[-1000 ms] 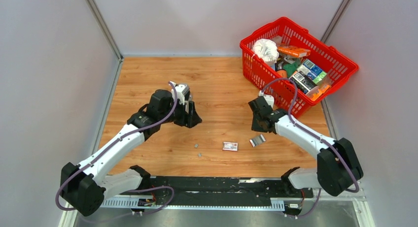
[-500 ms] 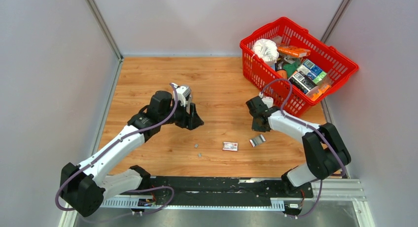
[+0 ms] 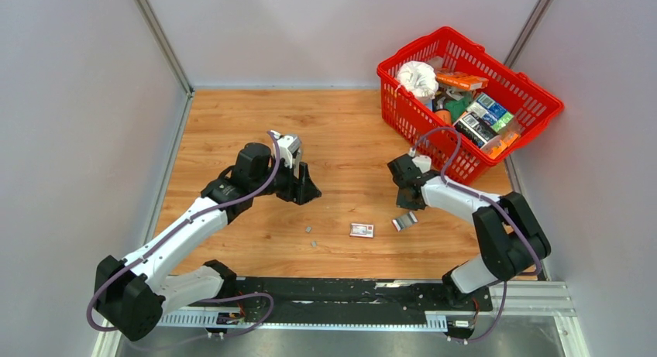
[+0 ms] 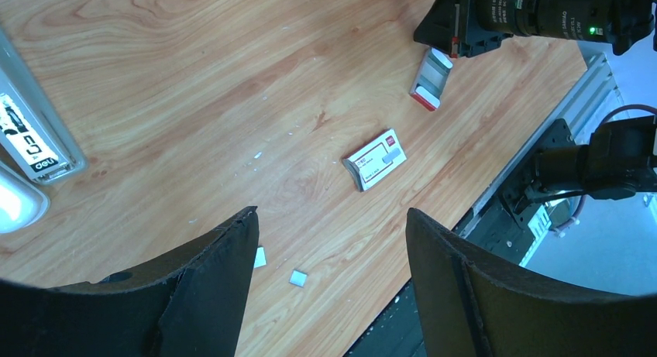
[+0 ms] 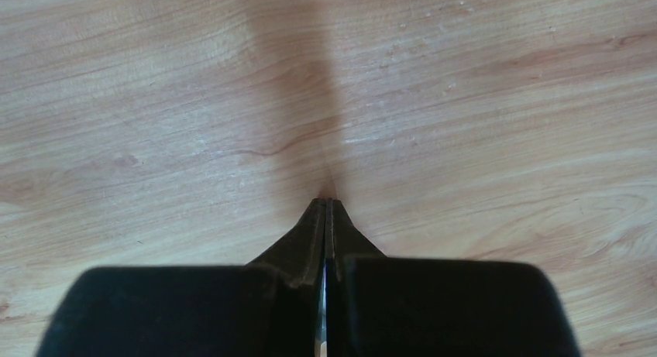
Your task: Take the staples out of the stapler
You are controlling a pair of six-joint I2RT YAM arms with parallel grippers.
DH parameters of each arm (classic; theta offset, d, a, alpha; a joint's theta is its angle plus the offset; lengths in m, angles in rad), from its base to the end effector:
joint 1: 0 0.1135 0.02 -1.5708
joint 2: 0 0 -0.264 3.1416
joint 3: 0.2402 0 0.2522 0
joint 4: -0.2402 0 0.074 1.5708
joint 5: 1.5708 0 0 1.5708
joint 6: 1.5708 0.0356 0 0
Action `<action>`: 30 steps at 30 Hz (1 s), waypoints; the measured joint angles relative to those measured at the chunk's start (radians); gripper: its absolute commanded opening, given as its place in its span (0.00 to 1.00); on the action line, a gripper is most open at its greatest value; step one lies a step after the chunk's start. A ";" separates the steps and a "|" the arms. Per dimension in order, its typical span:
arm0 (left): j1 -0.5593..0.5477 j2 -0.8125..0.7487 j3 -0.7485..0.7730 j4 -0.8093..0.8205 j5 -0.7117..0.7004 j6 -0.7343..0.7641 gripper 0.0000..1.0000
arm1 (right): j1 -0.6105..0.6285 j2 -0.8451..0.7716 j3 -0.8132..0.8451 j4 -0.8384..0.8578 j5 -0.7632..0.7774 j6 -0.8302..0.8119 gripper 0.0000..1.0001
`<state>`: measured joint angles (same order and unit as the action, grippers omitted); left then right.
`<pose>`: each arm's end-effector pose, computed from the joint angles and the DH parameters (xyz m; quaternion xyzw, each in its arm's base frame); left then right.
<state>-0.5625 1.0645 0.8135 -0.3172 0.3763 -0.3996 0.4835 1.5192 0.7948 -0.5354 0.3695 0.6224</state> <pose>0.1913 -0.1361 0.2840 0.1597 0.8513 -0.3639 0.3426 0.2383 0.1106 0.1577 0.0958 0.9668 -0.0745 0.2249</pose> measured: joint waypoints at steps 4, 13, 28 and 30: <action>-0.001 -0.002 0.000 0.000 0.000 0.000 0.77 | 0.000 -0.022 -0.023 0.010 -0.001 0.018 0.00; -0.002 -0.029 0.000 0.000 0.001 0.000 0.77 | 0.006 -0.080 -0.075 0.002 -0.005 0.085 0.00; -0.014 -0.077 -0.002 0.000 0.009 -0.001 0.77 | 0.102 -0.184 -0.138 -0.105 -0.006 0.204 0.00; -0.017 -0.081 -0.002 0.000 0.010 -0.001 0.77 | 0.123 -0.198 -0.142 -0.125 -0.004 0.223 0.00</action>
<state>-0.5793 0.9836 0.8112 -0.3176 0.3862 -0.4004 0.6064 1.3212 0.6529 -0.6601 0.3653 0.8455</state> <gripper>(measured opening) 0.767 0.004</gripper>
